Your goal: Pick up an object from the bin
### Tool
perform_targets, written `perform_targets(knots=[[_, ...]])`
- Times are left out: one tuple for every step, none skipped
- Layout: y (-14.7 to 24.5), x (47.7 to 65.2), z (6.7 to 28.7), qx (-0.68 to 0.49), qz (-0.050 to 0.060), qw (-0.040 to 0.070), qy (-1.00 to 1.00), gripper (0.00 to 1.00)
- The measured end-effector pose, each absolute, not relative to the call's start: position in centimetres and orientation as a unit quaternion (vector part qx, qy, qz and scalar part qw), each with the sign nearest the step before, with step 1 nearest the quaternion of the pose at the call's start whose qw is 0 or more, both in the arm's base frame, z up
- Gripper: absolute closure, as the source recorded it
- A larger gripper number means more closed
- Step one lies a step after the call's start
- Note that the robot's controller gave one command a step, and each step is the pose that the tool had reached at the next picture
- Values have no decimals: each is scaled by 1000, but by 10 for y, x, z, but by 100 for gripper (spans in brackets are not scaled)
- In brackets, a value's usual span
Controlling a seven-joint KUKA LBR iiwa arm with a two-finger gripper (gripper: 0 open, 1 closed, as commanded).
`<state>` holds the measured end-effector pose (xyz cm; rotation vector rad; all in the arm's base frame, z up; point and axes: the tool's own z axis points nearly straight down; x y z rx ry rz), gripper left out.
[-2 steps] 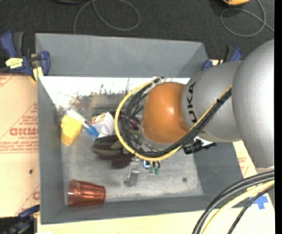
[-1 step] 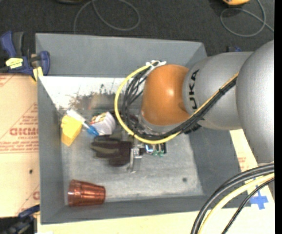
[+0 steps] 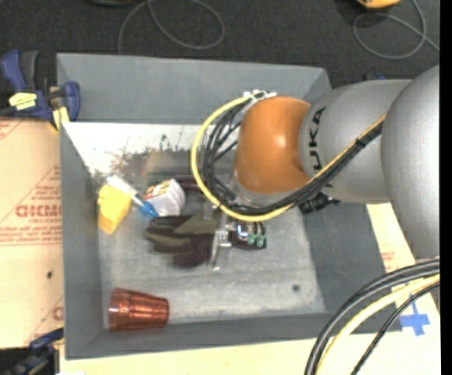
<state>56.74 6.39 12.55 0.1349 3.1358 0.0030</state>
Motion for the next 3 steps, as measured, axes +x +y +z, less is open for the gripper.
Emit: perform_targets(knots=[[62, 592, 94, 52, 0, 4, 999, 0], [38, 608, 73, 31, 2, 6, 1000, 100], [38, 608, 73, 31, 2, 6, 999, 100]])
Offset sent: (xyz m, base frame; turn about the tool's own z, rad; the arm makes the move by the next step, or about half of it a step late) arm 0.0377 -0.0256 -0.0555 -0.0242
